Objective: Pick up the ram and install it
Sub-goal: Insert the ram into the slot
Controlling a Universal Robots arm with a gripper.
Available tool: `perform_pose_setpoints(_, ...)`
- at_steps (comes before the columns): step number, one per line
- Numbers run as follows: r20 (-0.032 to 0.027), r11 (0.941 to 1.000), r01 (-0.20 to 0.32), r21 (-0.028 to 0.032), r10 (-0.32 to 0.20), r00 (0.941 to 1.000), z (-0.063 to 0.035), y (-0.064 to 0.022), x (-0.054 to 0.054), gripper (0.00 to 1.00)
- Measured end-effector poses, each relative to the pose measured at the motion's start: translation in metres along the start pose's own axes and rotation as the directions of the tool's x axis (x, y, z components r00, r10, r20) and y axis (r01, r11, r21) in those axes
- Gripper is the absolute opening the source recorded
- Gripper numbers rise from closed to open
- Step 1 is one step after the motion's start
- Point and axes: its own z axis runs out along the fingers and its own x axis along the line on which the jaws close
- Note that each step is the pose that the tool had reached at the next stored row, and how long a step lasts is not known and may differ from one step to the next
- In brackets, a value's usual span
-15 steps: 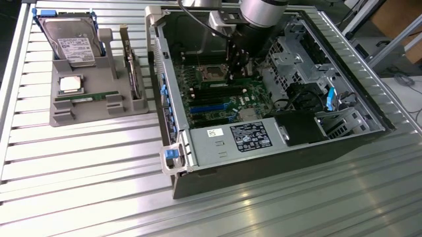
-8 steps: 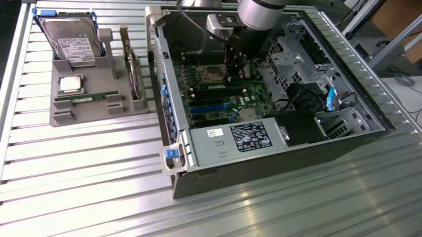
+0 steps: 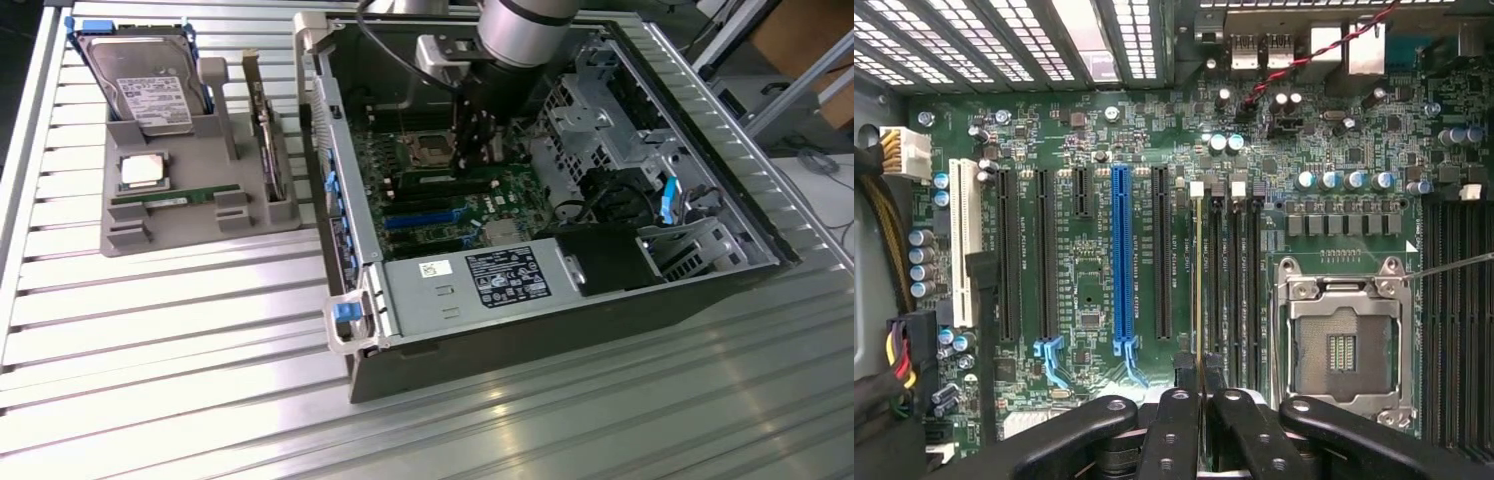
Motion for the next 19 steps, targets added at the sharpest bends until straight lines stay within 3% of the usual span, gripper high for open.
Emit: perform_pose_setpoints(19, -0.0001, 1.0, 0.0, -0.0001, 0.0, 1.0, 0.0145, 0.0002, -0.004, 0.12)
